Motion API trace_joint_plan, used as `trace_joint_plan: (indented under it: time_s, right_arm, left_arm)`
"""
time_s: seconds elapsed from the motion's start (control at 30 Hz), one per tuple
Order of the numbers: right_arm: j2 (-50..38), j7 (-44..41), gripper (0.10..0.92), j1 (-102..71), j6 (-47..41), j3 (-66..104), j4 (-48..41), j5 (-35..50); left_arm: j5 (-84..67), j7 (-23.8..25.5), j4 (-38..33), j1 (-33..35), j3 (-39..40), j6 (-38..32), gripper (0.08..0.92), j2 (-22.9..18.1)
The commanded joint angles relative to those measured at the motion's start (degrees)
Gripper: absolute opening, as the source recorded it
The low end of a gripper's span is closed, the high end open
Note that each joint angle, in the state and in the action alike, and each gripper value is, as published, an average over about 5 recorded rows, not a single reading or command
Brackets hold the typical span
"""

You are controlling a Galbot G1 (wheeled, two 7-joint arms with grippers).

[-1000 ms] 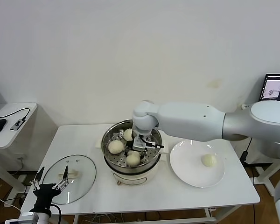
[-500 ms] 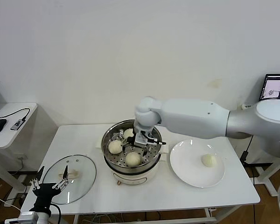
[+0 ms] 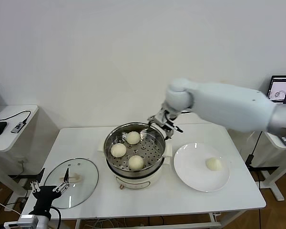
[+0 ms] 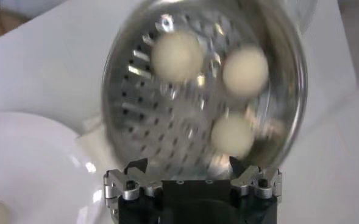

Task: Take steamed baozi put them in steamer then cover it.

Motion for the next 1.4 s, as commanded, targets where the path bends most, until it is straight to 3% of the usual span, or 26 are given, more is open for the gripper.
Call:
trace_joint_plan:
  time_s: [0.03, 0.47, 0.87, 1.4]
  right_arm:
    - [-19.9, 0.2, 0.823, -3.7, -17.9, 0.9, 6.5, 2.6]
    - [-24.7, -0.7, 0.823, -24.7, -10.2, 16.6, -3.0, -9.6]
    - [-17.9, 0.5, 0.823, -37.4, -8.4, 26.6, -13.0, -14.3]
    - [-12.5, 1.8, 0.823, -41.4, -7.6, 30.1, -19.7, -18.5]
  left_arm:
    - [0.1, 0.0, 0.3, -0.5, 1.1, 0.1, 0.823, 0.3]
    - [0.6, 0.0, 0.5, -0.1, 1.3, 0.1, 0.823, -0.1]
    - [1.0, -0.1, 0.2, 0.4, 0.9, 0.2, 0.823, -0.4]
    - [0.9, -0.1, 0.6, 0.2, 0.4, 0.3, 0.823, -0.6]
